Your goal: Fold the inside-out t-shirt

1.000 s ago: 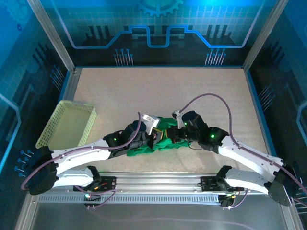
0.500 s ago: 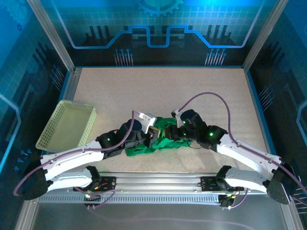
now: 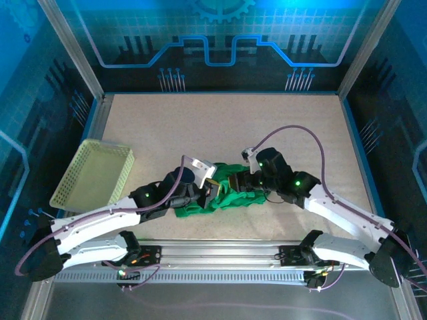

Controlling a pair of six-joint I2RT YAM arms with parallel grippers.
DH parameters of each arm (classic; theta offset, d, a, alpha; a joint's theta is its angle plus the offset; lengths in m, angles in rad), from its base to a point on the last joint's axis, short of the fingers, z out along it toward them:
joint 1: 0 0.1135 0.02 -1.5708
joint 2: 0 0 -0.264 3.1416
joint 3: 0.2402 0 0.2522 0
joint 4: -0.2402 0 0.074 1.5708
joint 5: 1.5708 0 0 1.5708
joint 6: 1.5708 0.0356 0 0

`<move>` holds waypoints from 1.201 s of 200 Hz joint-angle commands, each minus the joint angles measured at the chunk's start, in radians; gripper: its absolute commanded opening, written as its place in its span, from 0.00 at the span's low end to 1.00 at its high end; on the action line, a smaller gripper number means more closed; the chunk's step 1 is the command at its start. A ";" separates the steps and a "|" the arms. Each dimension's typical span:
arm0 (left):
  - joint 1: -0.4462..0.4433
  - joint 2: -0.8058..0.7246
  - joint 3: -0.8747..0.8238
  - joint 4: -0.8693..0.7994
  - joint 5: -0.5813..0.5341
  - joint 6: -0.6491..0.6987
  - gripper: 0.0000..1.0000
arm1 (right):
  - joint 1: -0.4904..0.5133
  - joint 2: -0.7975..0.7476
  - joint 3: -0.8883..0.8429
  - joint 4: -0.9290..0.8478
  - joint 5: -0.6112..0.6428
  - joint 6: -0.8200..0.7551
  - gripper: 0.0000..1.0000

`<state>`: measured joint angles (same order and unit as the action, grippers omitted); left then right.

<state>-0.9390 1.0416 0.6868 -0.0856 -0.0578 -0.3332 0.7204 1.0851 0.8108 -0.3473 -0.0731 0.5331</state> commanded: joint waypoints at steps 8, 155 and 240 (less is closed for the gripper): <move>-0.003 -0.020 -0.056 -0.018 0.047 -0.008 0.03 | -0.010 0.038 0.063 0.027 -0.075 -0.011 0.63; -0.004 -0.020 -0.144 0.052 0.055 -0.035 0.05 | 0.103 0.254 0.049 0.073 -0.044 0.082 0.05; -0.004 -0.034 -0.142 0.031 0.031 -0.028 0.06 | 0.057 0.165 0.063 -0.157 0.381 0.269 0.00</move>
<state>-0.9390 1.0309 0.5552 -0.0395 -0.0216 -0.3637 0.8017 1.2594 0.8639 -0.3756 0.0856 0.7158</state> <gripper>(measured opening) 0.062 0.065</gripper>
